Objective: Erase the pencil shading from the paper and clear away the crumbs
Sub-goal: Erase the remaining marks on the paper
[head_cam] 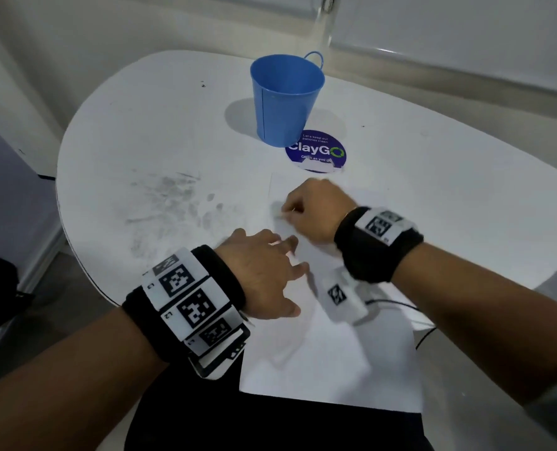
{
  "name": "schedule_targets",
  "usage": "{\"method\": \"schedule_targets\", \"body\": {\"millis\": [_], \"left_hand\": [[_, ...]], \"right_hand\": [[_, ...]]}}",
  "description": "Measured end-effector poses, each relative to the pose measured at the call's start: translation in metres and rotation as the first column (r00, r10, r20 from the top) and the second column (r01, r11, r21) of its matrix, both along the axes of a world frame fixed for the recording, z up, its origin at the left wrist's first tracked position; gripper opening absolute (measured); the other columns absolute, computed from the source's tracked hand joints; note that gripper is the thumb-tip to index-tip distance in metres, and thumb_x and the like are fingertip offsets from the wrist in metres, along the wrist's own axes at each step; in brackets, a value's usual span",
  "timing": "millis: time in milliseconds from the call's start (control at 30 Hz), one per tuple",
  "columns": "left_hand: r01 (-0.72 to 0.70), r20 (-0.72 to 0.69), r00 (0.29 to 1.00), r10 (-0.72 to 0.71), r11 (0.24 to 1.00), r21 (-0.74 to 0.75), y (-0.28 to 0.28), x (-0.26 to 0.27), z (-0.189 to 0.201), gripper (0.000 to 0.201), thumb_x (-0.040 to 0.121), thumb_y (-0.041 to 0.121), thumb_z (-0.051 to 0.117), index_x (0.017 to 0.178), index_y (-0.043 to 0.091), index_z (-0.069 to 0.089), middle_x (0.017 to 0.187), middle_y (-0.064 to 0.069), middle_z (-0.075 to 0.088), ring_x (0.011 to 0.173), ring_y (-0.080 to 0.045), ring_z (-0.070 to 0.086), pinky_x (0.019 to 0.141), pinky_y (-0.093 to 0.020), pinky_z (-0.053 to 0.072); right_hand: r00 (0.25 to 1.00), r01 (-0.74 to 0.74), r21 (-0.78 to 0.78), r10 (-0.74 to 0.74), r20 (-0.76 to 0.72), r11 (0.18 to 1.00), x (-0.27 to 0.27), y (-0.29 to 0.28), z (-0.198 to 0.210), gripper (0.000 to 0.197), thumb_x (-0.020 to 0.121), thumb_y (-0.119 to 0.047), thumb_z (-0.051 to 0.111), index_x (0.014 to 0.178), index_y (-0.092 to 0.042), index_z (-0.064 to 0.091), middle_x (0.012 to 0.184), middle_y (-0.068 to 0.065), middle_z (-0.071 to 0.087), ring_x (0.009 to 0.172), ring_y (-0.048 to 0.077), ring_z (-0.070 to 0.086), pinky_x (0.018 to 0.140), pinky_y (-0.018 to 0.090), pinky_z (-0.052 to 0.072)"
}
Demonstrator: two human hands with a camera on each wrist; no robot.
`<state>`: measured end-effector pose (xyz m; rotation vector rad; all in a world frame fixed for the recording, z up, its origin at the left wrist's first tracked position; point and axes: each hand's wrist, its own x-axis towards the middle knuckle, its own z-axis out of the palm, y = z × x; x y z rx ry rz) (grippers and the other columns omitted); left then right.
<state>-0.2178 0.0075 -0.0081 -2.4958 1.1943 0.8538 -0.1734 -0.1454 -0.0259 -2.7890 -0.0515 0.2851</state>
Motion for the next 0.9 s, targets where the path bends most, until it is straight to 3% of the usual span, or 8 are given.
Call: {"method": "schedule_targets", "body": {"millis": [100, 233, 367, 433, 500, 600, 733, 900], "left_hand": [[-0.012, 0.001, 1.0, 0.012, 1.0, 0.009, 0.001, 0.0, -0.005, 0.071, 0.098, 0.068, 0.035, 0.159, 0.044, 0.007, 0.169, 0.007, -0.01, 0.155, -0.019, -0.004, 0.12, -0.048, 0.019], [0.005, 0.011, 1.0, -0.005, 1.0, -0.003, 0.002, 0.001, -0.008, 0.072, 0.097, 0.068, 0.034, 0.159, 0.045, 0.005, 0.168, 0.004, 0.011, 0.153, -0.019, 0.005, 0.116, -0.046, 0.022], [0.007, 0.031, 0.999, -0.007, 1.0, 0.001, 0.003, 0.002, -0.006, 0.069, 0.098, 0.068, 0.033, 0.158, 0.047, 0.005, 0.169, 0.008, -0.008, 0.155, -0.019, 0.0, 0.118, -0.049, 0.02], [0.002, 0.014, 1.0, -0.002, 1.0, -0.009, 0.002, 0.003, -0.006, 0.068, 0.098, 0.067, 0.034, 0.158, 0.048, 0.006, 0.169, 0.009, 0.002, 0.154, -0.018, 0.001, 0.118, -0.048, 0.019], [0.006, 0.004, 1.0, -0.006, 1.0, -0.008, 0.002, 0.004, -0.005, 0.068, 0.098, 0.067, 0.034, 0.157, 0.049, 0.006, 0.167, 0.01, 0.012, 0.154, -0.017, 0.003, 0.117, -0.047, 0.02], [0.012, 0.031, 0.999, -0.013, 1.0, 0.017, 0.002, 0.003, -0.004, 0.069, 0.098, 0.067, 0.033, 0.158, 0.048, 0.004, 0.169, 0.009, -0.007, 0.155, -0.019, 0.001, 0.118, -0.049, 0.019], [0.012, 0.013, 1.0, -0.012, 1.0, 0.011, 0.002, 0.003, -0.004, 0.069, 0.099, 0.066, 0.034, 0.158, 0.049, 0.003, 0.169, 0.009, 0.003, 0.154, -0.019, 0.002, 0.118, -0.048, 0.02], [0.001, 0.014, 1.0, -0.002, 1.0, 0.022, 0.001, 0.003, -0.004, 0.069, 0.099, 0.065, 0.035, 0.158, 0.048, 0.002, 0.169, 0.008, -0.006, 0.155, -0.019, 0.001, 0.119, -0.049, 0.019]], "right_hand": [[0.986, 0.143, 0.01, -0.143, 0.087, 0.99, 0.011, -0.018, 0.001, 0.016, 0.087, -0.016, 0.059, 0.086, -0.015, 0.076, 0.094, 0.0, 0.07, 0.09, 0.023, 0.064, 0.082, 0.031, 0.053], [0.993, -0.119, 0.082, 0.12, -0.011, 0.99, -0.019, 0.006, -0.004, 0.013, 0.085, -0.017, 0.064, 0.084, -0.017, 0.077, 0.083, -0.003, 0.074, 0.081, 0.018, 0.066, 0.078, 0.032, 0.054], [0.989, 0.104, 0.118, -0.116, 0.093, 0.988, -0.006, -0.022, -0.004, 0.015, 0.089, -0.018, 0.063, 0.089, -0.015, 0.078, 0.084, -0.005, 0.071, 0.083, 0.017, 0.064, 0.078, 0.026, 0.049], [0.998, -0.016, 0.124, 0.009, 0.057, 0.992, -0.014, -0.013, -0.005, 0.014, 0.088, -0.016, 0.063, 0.083, -0.015, 0.076, 0.075, -0.009, 0.069, 0.075, 0.014, 0.063, 0.071, 0.026, 0.048], [0.99, -0.139, 0.117, 0.14, 0.002, 0.983, -0.023, -0.005, -0.008, 0.014, 0.088, -0.016, 0.064, 0.085, -0.018, 0.077, 0.079, -0.008, 0.072, 0.077, 0.013, 0.065, 0.074, 0.03, 0.053], [0.999, 0.024, 0.131, -0.029, 0.039, 0.991, -0.012, -0.019, -0.003, 0.015, 0.09, -0.017, 0.064, 0.093, -0.017, 0.078, 0.091, -0.006, 0.073, 0.085, 0.014, 0.064, 0.082, 0.028, 0.051], [0.994, -0.105, 0.126, 0.107, -0.012, 0.987, -0.019, -0.008, -0.004, 0.014, 0.09, -0.02, 0.065, 0.092, -0.019, 0.078, 0.087, -0.008, 0.073, 0.082, 0.011, 0.064, 0.077, 0.026, 0.05], [0.998, 0.01, 0.117, -0.018, 0.066, 0.993, -0.013, -0.016, -0.007, 0.015, 0.088, -0.016, 0.064, 0.09, -0.018, 0.078, 0.091, -0.003, 0.074, 0.086, 0.016, 0.065, 0.083, 0.032, 0.054]]}}
